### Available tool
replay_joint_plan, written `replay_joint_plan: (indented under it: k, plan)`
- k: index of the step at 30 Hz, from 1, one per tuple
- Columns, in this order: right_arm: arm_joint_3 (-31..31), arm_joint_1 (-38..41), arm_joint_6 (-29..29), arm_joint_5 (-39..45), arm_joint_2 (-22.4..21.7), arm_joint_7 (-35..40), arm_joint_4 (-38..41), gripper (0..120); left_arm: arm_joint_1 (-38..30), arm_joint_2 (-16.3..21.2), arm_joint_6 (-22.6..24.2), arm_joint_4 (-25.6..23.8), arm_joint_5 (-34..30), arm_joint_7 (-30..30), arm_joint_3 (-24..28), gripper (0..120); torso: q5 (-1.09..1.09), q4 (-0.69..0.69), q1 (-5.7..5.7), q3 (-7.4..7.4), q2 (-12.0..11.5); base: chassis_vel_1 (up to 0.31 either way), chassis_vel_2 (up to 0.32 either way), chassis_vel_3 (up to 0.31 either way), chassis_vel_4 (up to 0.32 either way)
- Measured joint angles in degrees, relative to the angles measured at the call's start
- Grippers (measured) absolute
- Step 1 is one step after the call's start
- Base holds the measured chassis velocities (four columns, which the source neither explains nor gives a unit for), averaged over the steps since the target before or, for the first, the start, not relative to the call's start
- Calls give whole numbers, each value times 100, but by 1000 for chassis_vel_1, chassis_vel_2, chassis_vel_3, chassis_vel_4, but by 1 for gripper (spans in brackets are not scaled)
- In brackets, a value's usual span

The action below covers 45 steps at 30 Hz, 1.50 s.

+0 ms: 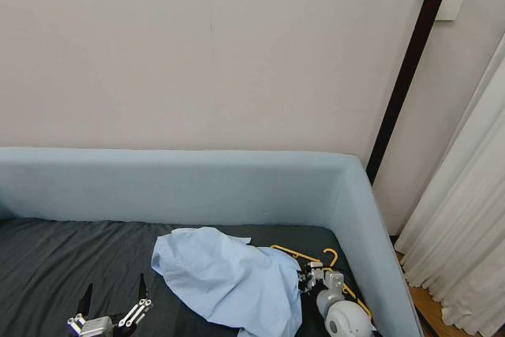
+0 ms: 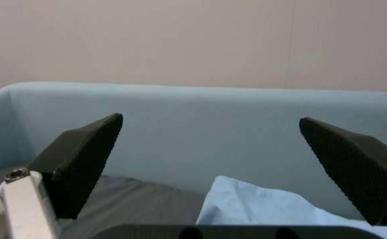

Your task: Pick up the clothes from the sofa and hang them on the clothes hanger.

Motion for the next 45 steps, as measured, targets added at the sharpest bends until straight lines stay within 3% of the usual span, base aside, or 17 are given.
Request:
replay_joint_plan:
  k: [2,9,15,19,28,35,38,39,44,45]
  plan:
    - [42,-21,22,127,-66,1,203,0,-10,12,0,6,-9,-4,1,100,0,-1,0,0,0,0,0,0,0]
    - [677,219,186,1371,-844,227,2018,0,-127,78,-1,76,-57,-10,98,100,-2,0,0,0,0,0,0,0,0]
    - [1277,569,306,1833,-1441,346,2668,0,-169,83,3,76,-46,12,155,100,0,1,0,0,0,0,0,0,0]
    - [1901,690,441,2064,-2124,339,3147,0,-181,94,9,73,-32,27,187,100,0,-3,0,0,0,0,0,0,0]
    - [2294,1367,293,2629,-2669,735,3768,0,-169,70,-16,54,1,37,242,100,-2,1,0,0,0,0,0,0,0]
    - [2171,586,-192,2050,-2535,972,4222,0,-150,85,-66,84,4,37,223,100,-1,-1,0,-1,0,0,0,0,0]
    - [1729,-13,-413,1556,-2131,983,4157,0,-95,76,-85,79,57,41,210,100,0,-3,0,-1,1,0,0,0,0]
    - [1729,-13,-413,1556,-2131,983,4157,0,-95,76,-85,79,57,41,210,100,0,-3,0,-1,1,0,0,0,0]
    - [492,141,-428,982,-1153,786,3062,0,-87,168,-17,120,-166,125,157,100,-1,2,0,0,0,0,0,0,0]
    - [492,141,-428,982,-1153,786,3062,0,-87,168,-17,120,-166,125,157,100,-1,2,0,0,0,0,0,0,0]
